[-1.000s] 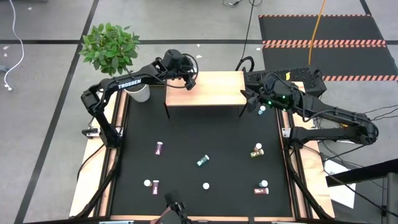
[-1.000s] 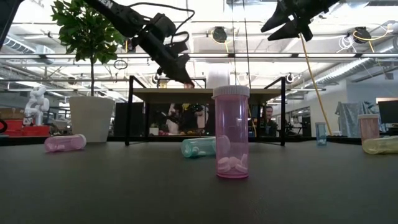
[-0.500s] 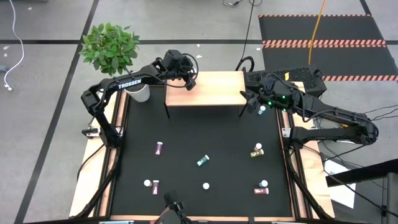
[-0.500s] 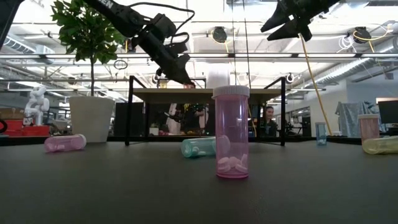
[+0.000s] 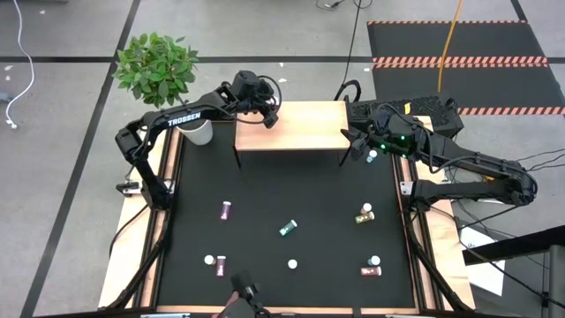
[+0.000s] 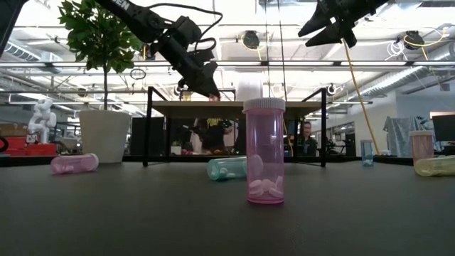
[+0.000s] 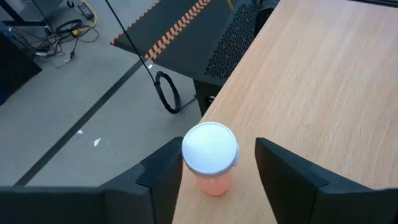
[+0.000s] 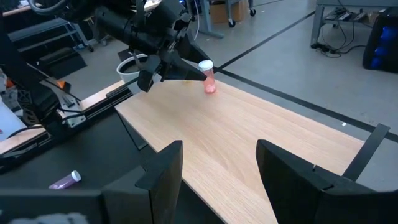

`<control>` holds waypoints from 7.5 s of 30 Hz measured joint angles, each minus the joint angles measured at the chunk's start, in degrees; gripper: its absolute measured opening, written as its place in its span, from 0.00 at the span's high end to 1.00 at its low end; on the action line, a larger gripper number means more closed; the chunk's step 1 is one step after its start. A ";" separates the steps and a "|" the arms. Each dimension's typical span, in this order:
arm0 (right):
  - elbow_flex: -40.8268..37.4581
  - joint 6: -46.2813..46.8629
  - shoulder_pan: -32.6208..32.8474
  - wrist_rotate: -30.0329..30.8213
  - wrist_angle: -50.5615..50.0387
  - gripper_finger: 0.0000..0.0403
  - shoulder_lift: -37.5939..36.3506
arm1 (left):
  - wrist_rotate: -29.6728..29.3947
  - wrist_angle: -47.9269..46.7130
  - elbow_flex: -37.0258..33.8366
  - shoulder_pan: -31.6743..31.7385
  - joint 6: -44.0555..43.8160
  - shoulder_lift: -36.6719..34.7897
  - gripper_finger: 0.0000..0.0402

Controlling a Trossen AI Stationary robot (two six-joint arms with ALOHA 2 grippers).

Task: Pick and place medicine bottles onto shelf by color
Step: Put the top orange pill bottle on the shelf, then put the middle blue pill bottle on the shelf

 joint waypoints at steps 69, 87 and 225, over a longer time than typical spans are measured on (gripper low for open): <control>-13.09 13.65 12.18 -5.75 0.17 0.51 -2.39 | 3.97 -8.55 0.11 -43.40 -41.90 13.03 0.40; -14.51 15.10 12.94 -4.28 -0.34 0.51 -5.27 | 2.16 -9.57 0.10 -44.64 -46.13 18.34 0.40; -12.94 8.39 2.30 -30.74 48.86 0.77 14.62 | 7.69 17.39 0.07 -26.20 -22.10 -6.13 0.40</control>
